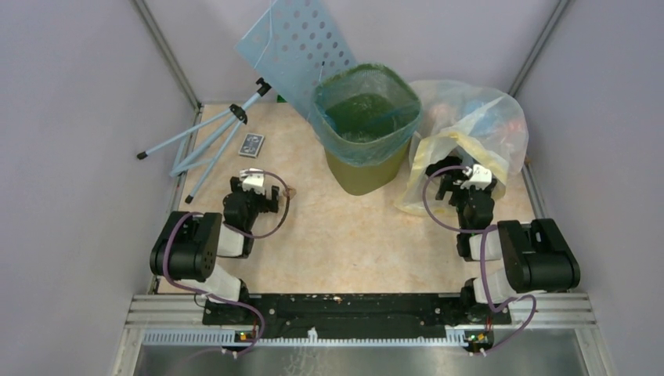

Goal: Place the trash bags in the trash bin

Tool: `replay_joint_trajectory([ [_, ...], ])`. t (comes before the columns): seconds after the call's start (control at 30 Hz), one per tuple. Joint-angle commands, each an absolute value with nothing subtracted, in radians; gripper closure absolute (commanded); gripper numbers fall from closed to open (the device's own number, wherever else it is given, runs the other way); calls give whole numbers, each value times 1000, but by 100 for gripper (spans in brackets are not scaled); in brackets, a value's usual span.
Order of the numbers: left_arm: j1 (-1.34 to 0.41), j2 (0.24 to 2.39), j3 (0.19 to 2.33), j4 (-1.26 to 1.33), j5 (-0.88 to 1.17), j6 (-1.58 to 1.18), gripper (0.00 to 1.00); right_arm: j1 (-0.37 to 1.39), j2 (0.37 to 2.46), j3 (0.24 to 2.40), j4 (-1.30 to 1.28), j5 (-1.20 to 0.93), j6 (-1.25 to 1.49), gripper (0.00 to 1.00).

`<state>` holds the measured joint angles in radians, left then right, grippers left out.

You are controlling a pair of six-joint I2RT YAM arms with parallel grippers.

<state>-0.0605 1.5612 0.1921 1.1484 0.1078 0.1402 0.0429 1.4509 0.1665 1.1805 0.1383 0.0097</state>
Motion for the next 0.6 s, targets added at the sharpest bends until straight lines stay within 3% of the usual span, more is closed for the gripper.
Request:
replay_joint_trajectory([
  [0.0,-45,1564,281,1152,87,79,1,41,1456,189,1207,120,5,2],
  [0.57,-44,1563,290,1129,59,78,1,41,1457,189,1208,119,5,2],
])
